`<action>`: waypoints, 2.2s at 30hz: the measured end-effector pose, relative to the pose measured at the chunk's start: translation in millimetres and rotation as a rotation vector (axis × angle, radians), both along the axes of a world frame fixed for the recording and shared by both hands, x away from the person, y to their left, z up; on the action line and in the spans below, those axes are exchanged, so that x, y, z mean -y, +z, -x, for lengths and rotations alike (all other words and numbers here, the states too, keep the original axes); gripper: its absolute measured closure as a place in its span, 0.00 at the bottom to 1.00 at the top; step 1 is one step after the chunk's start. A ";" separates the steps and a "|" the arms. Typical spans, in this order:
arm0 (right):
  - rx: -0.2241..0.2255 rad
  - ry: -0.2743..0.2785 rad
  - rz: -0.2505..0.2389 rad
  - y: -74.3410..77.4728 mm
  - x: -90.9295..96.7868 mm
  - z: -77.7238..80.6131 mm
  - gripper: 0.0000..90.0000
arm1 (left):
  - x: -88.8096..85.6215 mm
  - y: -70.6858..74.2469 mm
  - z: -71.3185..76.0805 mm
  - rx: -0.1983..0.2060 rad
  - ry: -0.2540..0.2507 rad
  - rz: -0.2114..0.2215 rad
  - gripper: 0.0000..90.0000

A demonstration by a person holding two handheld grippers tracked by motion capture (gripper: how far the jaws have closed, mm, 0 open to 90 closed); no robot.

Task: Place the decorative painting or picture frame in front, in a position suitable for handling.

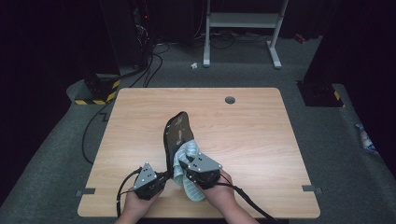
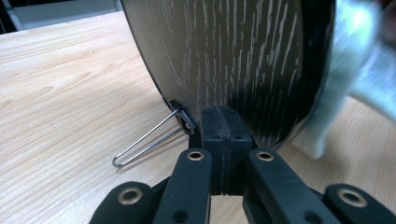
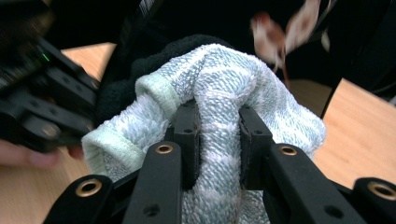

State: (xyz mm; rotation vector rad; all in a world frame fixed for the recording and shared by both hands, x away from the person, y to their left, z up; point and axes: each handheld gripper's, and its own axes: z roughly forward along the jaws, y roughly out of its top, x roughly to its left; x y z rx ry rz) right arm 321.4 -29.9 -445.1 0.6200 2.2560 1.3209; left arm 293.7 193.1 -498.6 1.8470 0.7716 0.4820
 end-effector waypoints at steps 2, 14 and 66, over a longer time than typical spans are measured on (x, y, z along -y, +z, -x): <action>-0.018 -0.008 0.011 -7.7 1.2 -1.5 0.81 | 0.2 -0.2 -0.1 -0.001 0.000 0.000 1.00; -0.091 -0.040 0.093 -49.1 7.0 -6.4 0.81 | 0.7 -0.3 0.2 0.000 0.000 -0.002 1.00; -0.067 -0.344 0.097 -45.0 128.5 -9.9 0.81 | -4.4 -5.1 -5.8 -0.011 0.045 -0.011 0.95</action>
